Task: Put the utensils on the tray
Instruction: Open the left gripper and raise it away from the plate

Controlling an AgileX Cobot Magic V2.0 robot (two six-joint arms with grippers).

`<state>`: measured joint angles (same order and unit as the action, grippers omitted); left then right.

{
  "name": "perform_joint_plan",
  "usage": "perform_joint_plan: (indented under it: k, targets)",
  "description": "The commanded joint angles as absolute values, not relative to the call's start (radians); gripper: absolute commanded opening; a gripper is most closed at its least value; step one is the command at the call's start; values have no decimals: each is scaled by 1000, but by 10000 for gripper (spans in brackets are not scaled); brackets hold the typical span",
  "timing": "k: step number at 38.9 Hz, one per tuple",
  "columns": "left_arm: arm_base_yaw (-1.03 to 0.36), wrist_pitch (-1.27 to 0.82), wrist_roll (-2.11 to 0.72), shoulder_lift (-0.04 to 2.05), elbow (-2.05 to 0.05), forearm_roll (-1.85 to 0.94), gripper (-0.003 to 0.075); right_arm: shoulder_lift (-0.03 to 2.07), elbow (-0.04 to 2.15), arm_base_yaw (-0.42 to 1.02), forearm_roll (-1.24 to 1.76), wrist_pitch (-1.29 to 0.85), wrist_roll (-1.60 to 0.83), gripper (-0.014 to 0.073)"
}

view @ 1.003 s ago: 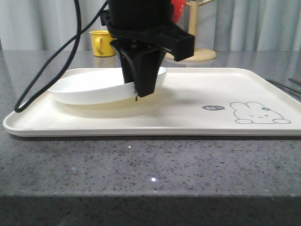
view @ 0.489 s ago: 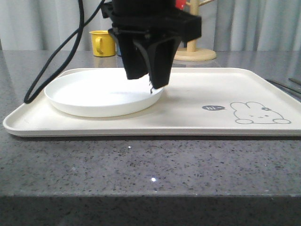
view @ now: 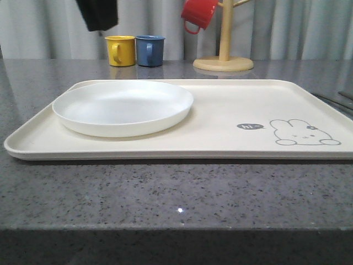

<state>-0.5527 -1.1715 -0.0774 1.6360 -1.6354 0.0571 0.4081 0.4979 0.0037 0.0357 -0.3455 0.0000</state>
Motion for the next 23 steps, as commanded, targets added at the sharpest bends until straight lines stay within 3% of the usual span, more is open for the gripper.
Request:
perform_joint_plan:
  k: [1,12,23]
  targets:
    - [-468,-1048,-75,1493,-1551,15,-18,420,536,-2,30,-274,0,654]
    - [-251,-653,-75,1135,-1095,-51,-18,420,536,-2,30,-274,0,654]
    - [-241,-274,-75,692,-643,-51,-18,420,536,-2,30,-274,0,654]
